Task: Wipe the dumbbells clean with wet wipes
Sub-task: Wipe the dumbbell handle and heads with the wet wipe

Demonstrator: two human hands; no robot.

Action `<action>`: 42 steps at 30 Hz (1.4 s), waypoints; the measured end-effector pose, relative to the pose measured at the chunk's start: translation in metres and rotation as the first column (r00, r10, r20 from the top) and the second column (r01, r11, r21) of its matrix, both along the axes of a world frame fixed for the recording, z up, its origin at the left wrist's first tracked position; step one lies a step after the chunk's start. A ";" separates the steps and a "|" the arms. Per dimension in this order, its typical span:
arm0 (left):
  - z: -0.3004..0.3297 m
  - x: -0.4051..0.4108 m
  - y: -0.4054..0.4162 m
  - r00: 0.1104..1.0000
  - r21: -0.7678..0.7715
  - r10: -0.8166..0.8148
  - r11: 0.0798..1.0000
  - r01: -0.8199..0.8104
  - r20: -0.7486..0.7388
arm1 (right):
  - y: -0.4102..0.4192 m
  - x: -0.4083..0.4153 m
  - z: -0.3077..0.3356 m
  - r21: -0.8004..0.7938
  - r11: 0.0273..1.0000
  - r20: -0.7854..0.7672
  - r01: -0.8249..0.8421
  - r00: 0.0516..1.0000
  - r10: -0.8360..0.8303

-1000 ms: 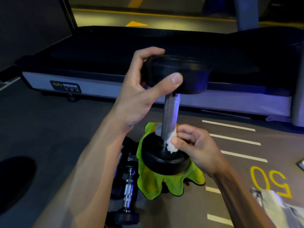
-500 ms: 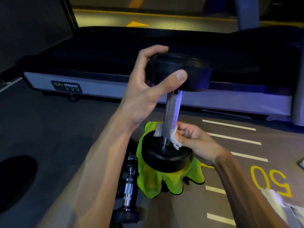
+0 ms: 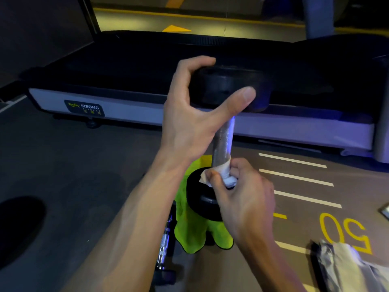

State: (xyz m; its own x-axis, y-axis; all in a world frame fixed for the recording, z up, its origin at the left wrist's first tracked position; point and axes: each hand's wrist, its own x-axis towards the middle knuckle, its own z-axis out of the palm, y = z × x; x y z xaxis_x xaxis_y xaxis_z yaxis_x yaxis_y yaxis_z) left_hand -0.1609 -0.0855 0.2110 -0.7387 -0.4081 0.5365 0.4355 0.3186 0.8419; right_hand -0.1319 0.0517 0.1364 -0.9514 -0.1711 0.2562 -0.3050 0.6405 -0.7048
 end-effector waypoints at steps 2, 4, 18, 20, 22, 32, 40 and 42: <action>0.000 0.001 0.002 0.997 -0.022 0.071 0.997 -0.071 0.010 | 0.010 -0.017 -0.002 -0.167 0.975 0.151 -0.146 0.974 0.172; 0.001 0.002 -0.001 0.994 -0.020 0.106 0.994 -0.106 0.013 | 0.025 -0.043 -0.006 -0.455 0.847 0.347 -0.275 0.821 0.453; 0.003 0.007 -0.002 0.995 -0.013 0.097 0.995 -0.096 0.032 | -0.004 -0.006 0.020 0.121 0.992 0.150 -0.041 0.988 0.022; 0.002 0.007 0.000 0.995 -0.035 0.093 0.995 -0.092 0.028 | -0.011 0.001 0.032 0.290 0.957 0.120 0.007 0.992 -0.044; 0.001 0.008 0.003 0.996 -0.051 0.081 0.995 -0.080 0.021 | -0.008 -0.003 0.035 0.295 0.956 0.145 -0.006 0.989 -0.039; 0.004 0.002 0.004 0.997 -0.057 0.069 0.996 -0.067 0.040 | 0.027 -0.066 -0.009 -0.702 0.631 0.332 -0.331 0.631 0.701; 0.001 0.003 -0.004 0.994 -0.078 0.104 0.992 -0.101 0.024 | -0.006 -0.036 0.019 -0.225 0.943 0.088 -0.246 0.958 0.272; 0.001 0.004 -0.006 0.993 -0.078 0.116 0.990 -0.114 0.024 | -0.005 -0.030 0.019 -0.080 0.973 0.170 -0.215 0.959 0.226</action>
